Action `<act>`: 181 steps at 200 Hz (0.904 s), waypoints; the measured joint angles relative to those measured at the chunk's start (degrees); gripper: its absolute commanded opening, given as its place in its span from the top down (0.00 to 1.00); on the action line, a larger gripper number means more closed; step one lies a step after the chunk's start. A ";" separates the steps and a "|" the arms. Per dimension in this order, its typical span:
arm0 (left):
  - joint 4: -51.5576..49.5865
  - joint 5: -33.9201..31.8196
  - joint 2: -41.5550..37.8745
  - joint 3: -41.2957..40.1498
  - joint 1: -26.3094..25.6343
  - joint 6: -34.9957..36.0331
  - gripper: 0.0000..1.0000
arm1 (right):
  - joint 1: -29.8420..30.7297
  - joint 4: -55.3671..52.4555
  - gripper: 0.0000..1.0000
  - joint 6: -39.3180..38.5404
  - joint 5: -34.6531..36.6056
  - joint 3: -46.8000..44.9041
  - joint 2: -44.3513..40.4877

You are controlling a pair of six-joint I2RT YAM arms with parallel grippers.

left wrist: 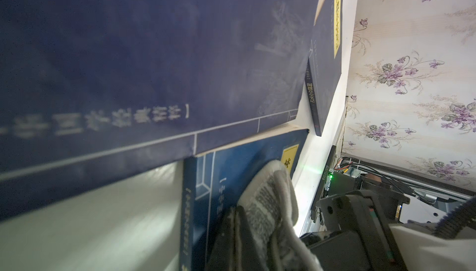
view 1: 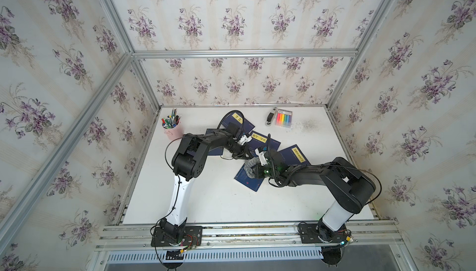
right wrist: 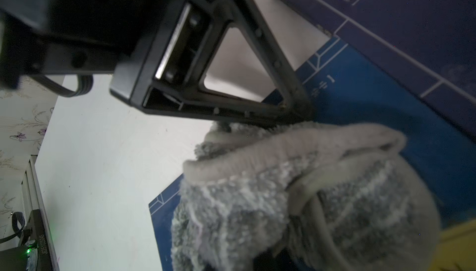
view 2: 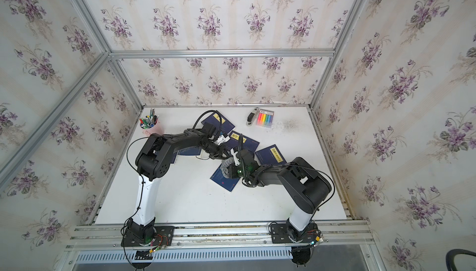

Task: Wipe the cover of the book
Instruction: Wipe the dirt from the cover of the book.

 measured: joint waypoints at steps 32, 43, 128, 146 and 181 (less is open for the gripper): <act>-0.07 0.04 0.07 0.04 0.00 0.00 1.00 | 3.54 -1.07 1.00 -0.09 3.48 1.79 0.81; -0.07 0.09 0.07 0.07 0.00 0.00 1.00 | 5.81 -0.61 1.00 -0.07 4.52 2.58 1.66; -0.02 0.66 0.17 0.09 0.02 -0.20 1.00 | 5.31 1.66 1.00 1.57 0.81 0.85 1.46; 0.00 0.83 0.22 0.09 0.02 -0.20 1.00 | 1.57 2.03 1.00 1.66 0.31 0.39 1.11; 0.00 0.85 0.22 0.09 0.02 -0.22 1.00 | 0.94 0.98 1.00 1.42 0.83 0.39 0.31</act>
